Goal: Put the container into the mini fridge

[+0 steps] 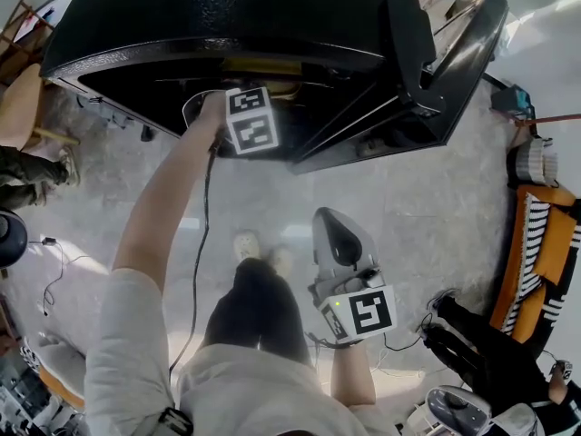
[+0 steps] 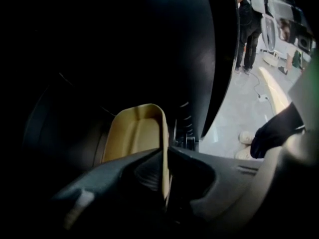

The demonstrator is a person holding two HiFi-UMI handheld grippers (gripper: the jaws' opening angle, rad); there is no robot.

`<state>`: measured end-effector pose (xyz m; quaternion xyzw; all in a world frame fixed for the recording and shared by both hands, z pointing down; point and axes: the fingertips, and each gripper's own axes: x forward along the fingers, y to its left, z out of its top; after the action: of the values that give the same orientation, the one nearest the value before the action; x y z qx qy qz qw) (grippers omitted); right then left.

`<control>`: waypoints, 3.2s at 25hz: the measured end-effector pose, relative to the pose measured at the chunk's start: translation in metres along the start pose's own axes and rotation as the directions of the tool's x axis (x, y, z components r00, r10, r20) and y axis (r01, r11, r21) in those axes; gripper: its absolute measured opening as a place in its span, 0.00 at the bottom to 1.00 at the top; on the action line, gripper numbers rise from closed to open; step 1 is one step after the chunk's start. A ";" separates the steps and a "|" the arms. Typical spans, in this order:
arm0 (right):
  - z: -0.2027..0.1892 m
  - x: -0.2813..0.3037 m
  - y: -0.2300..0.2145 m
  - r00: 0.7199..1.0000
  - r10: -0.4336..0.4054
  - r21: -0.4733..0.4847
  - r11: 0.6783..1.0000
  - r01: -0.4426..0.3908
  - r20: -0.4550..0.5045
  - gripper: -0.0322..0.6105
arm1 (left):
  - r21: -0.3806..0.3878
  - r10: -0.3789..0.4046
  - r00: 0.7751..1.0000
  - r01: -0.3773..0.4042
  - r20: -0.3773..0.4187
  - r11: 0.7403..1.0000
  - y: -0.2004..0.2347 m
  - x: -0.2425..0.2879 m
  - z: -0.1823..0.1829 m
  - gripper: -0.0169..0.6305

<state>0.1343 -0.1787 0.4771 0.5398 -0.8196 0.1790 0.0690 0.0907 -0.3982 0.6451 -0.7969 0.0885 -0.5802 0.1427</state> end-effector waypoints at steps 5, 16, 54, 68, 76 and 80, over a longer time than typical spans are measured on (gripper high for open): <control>0.001 0.001 -0.004 1.000 -0.006 0.006 1.000 0.006 0.002 0.05 | 0.012 0.046 0.999 -0.046 0.003 0.999 0.006 0.003 0.000 0.13; 0.003 0.001 -0.001 1.000 0.010 -0.002 1.000 -0.010 0.004 0.05 | -0.187 0.151 0.974 -0.119 0.167 0.975 0.012 -0.022 0.001 0.17; 0.029 0.011 0.023 0.997 0.071 -0.064 0.996 -0.069 0.018 0.05 | -0.613 0.407 0.821 -0.091 0.400 0.785 -0.001 -0.104 -0.002 0.03; 0.052 0.012 0.042 0.994 0.098 -0.100 0.990 -0.094 0.038 0.05 | -0.681 0.485 0.707 -0.007 0.515 0.733 -0.061 -0.215 0.011 0.03; 0.066 0.004 0.062 0.991 0.125 -0.124 0.985 -0.119 0.048 0.05 | -0.719 0.551 0.648 -0.007 0.526 0.695 -0.085 -0.274 0.009 0.03; 0.074 -0.004 0.069 0.990 0.134 -0.131 0.983 -0.127 0.050 0.05 | -0.742 0.591 0.615 -0.015 0.522 0.671 -0.096 -0.305 0.009 0.03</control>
<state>0.0793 -0.1788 0.3920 0.4843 -0.8647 0.1145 0.0675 0.0017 -0.2134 0.4001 -0.9220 0.3724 -0.1017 -0.0288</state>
